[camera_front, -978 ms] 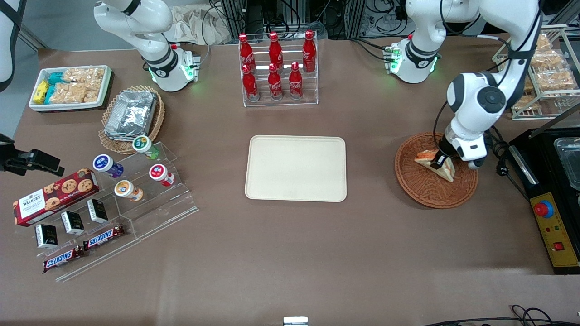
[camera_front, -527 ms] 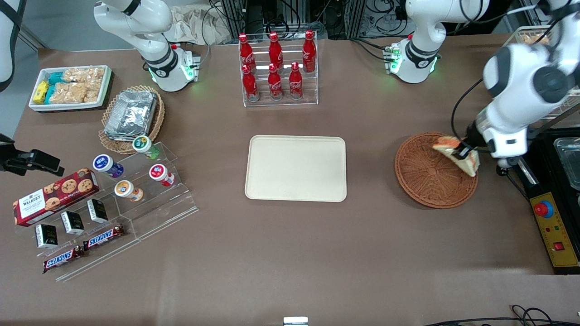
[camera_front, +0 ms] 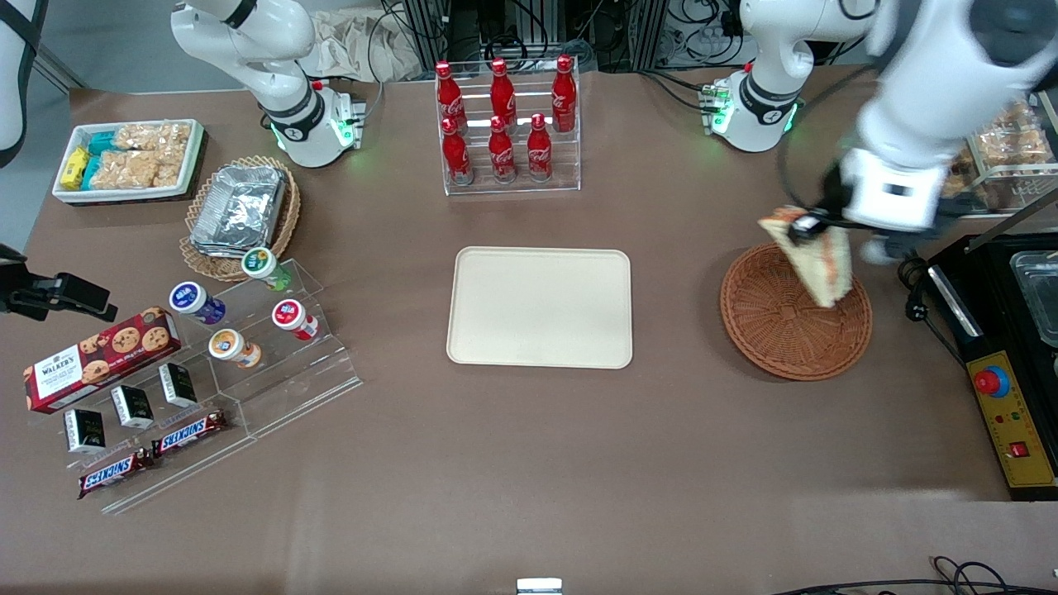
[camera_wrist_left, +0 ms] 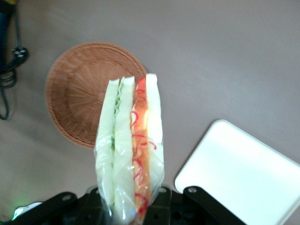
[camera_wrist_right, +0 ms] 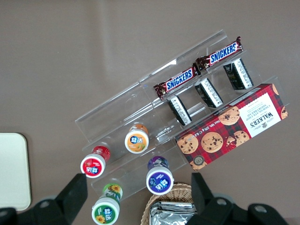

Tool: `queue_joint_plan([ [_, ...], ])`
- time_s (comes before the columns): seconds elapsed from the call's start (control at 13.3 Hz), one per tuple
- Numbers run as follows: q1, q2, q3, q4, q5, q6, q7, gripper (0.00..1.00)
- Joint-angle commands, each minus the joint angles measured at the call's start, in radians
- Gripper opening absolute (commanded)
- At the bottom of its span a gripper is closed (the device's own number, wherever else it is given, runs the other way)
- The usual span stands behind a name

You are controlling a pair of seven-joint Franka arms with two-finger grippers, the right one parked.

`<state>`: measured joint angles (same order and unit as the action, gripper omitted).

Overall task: Place sandwich from basket to tray
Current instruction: 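Lift the sandwich and carry it with the left gripper toward the tray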

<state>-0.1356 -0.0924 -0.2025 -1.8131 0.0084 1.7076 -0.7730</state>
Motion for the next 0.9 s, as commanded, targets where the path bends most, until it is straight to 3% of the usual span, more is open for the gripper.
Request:
queue_joint_plan([
  [0.0,0.01,0.046,-0.139,0.011,-0.001,0.035,0.038,0.0],
  [0.23,0.004,0.071,-0.251,-0.088,0.013,0.153,0.04,0.0],
  [0.53,0.004,0.137,-0.345,-0.325,0.025,0.553,0.037,0.0],
  [0.83,0.001,0.319,-0.39,-0.331,0.215,0.642,-0.03,0.0],
])
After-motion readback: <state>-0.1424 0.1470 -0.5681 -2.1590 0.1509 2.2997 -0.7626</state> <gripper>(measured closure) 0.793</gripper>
